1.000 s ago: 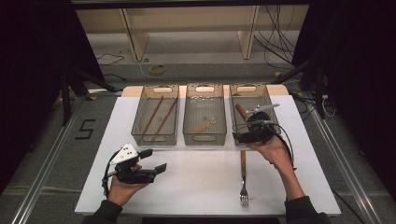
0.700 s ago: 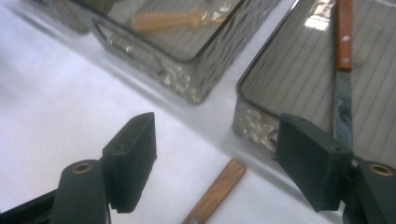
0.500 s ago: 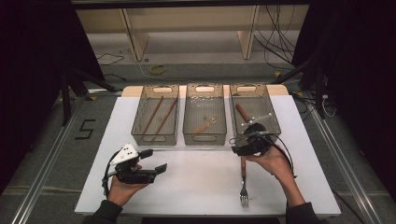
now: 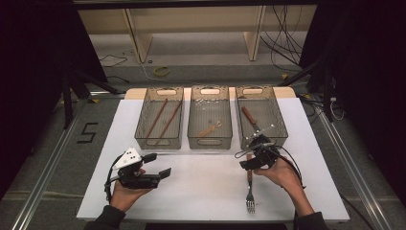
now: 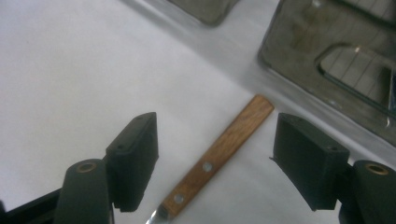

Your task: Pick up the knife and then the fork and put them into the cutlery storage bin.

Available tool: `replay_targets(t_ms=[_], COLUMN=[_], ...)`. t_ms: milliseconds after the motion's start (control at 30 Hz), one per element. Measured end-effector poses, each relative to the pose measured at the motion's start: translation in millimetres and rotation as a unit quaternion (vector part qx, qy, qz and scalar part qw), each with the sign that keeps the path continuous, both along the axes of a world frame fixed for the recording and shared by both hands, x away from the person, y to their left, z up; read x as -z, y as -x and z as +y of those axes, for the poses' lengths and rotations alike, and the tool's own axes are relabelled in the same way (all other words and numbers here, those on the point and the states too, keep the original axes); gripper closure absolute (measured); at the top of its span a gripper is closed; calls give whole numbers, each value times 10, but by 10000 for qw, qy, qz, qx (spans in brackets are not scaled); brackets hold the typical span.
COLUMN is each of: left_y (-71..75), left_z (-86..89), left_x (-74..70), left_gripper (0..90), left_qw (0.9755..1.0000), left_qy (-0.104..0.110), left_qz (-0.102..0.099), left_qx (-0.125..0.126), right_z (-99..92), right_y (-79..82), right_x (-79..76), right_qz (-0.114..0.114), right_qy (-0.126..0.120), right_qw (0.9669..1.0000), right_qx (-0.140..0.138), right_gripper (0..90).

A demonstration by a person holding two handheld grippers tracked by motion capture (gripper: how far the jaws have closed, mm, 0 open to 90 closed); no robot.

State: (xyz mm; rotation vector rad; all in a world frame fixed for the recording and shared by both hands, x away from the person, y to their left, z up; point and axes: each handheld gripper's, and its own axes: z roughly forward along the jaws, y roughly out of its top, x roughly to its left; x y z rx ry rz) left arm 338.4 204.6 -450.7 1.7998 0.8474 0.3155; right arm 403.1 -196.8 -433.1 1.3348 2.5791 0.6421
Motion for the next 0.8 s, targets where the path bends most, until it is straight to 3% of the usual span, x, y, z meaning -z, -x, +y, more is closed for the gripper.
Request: replay_targets(t_ms=[800], left_y=[1], left_z=[-5], left_x=[0], left_gripper=[158], left_qw=[10000], left_qy=[-10], left_qz=[2], left_qx=[6], right_z=[27], right_y=[60], right_x=[197], right_qz=[496], right_qy=[338], right_qw=[9981], right_qx=[-133], right_gripper=[426])
